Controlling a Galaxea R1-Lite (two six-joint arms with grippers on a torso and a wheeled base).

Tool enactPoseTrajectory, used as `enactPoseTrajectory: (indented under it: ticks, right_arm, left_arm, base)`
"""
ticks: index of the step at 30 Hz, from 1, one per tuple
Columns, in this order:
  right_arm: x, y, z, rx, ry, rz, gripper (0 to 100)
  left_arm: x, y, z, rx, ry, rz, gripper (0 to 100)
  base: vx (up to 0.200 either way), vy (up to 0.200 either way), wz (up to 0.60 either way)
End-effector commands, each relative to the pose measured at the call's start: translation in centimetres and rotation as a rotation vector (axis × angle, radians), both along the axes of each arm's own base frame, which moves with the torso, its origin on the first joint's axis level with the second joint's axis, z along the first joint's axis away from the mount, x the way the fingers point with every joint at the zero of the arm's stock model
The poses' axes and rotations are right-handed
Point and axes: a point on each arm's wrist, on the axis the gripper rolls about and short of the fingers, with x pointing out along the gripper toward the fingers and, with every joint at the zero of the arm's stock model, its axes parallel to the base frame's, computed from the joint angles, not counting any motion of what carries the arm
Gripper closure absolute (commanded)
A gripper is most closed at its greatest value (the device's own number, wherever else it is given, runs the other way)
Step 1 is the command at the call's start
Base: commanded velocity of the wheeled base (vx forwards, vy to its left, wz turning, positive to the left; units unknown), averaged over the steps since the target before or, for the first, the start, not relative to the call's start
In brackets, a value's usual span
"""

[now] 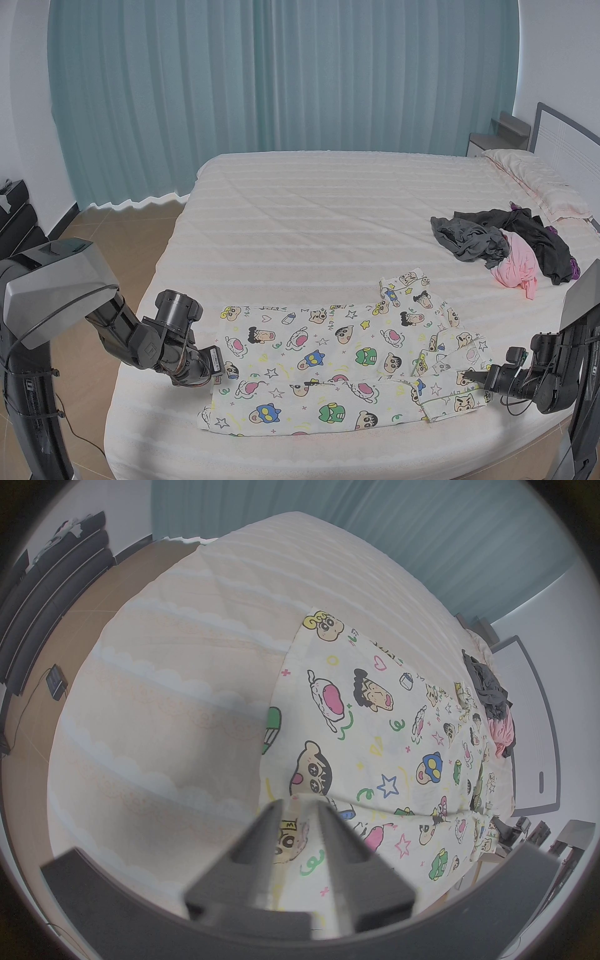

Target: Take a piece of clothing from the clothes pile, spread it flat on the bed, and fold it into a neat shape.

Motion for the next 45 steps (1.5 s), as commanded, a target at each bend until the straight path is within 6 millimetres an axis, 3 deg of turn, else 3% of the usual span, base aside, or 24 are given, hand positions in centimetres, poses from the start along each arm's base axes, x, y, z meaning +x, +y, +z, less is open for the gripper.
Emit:
enactPoseTrajectory:
  ticks: [1, 8, 17, 22, 31, 45]
  right_arm:
    - [0.0, 0.0, 0.1, -0.001, -0.006, 0.001, 0]
    - [-0.6, -0.1, 0.3, 0.000, 0.007, -0.010, 0]
    - [-1.1, -0.8, 2.0, -0.018, -0.029, -0.061, 0]
    - [-0.9, -1.2, 2.4, 0.005, -0.037, -0.094, 0]
    - [0.0, -1.8, 4.0, 0.090, -0.065, -0.170, 0]
    - [0.0, -1.7, 3.9, 0.093, -0.060, -0.168, 0]
  left_arm:
    - [0.0, 0.0, -0.1, 0.000, 0.006, 0.001, 0]
    - [-0.5, 1.3, 0.0, -0.010, 0.029, 0.026, 0]
    - [-1.4, 3.4, 2.8, -0.162, -0.014, -0.003, 0]
    - [-1.2, 3.9, 2.9, -0.187, -0.053, 0.007, 0]
    - [-1.2, 3.9, 2.7, -0.185, -0.051, 0.007, 0]
    - [-1.2, 3.7, 2.7, -0.188, -0.054, 0.007, 0]
  base:
    - [0.000, 0.000, 0.00]
    - [0.000, 0.000, 0.00]
    - [0.000, 0.000, 0.00]
    - [0.000, 0.000, 0.00]
    - [0.200, 0.000, 0.00]
    - [0.000, -0.029, 0.00]
